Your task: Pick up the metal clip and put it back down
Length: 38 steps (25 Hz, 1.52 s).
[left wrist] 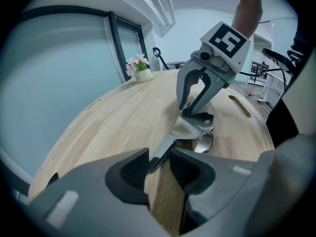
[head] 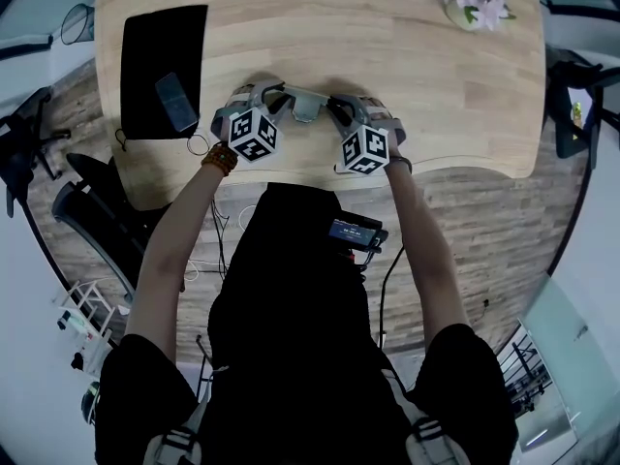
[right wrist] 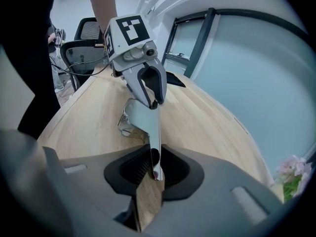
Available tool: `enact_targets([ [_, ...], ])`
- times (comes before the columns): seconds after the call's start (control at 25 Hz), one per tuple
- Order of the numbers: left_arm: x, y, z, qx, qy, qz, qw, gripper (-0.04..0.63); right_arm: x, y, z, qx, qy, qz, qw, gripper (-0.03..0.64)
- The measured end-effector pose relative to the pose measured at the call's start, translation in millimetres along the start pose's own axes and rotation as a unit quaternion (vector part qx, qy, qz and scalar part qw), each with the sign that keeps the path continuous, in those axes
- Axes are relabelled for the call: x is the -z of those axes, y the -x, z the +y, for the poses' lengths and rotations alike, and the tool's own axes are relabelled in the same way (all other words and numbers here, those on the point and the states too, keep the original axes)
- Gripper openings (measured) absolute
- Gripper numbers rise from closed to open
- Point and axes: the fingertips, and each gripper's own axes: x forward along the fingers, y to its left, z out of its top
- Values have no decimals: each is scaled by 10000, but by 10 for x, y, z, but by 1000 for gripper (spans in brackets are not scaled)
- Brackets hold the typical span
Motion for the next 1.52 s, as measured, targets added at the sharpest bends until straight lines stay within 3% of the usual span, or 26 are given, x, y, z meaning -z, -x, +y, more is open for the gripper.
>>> enact_targets([
  [0.28, -46, 14, 22, 8, -29, -103, 9999, 109, -21, -17, 14, -97, -142, 15, 9999, 69],
  [0.72, -124, 24, 24, -57, -472, -62, 9989, 61, -38, -8, -44, -41, -157, 147, 9998, 37],
  [1.52, -290, 325, 192, -431, -385, -275, 9980, 49, -292, 203, -244, 193, 34, 53, 9998, 26],
])
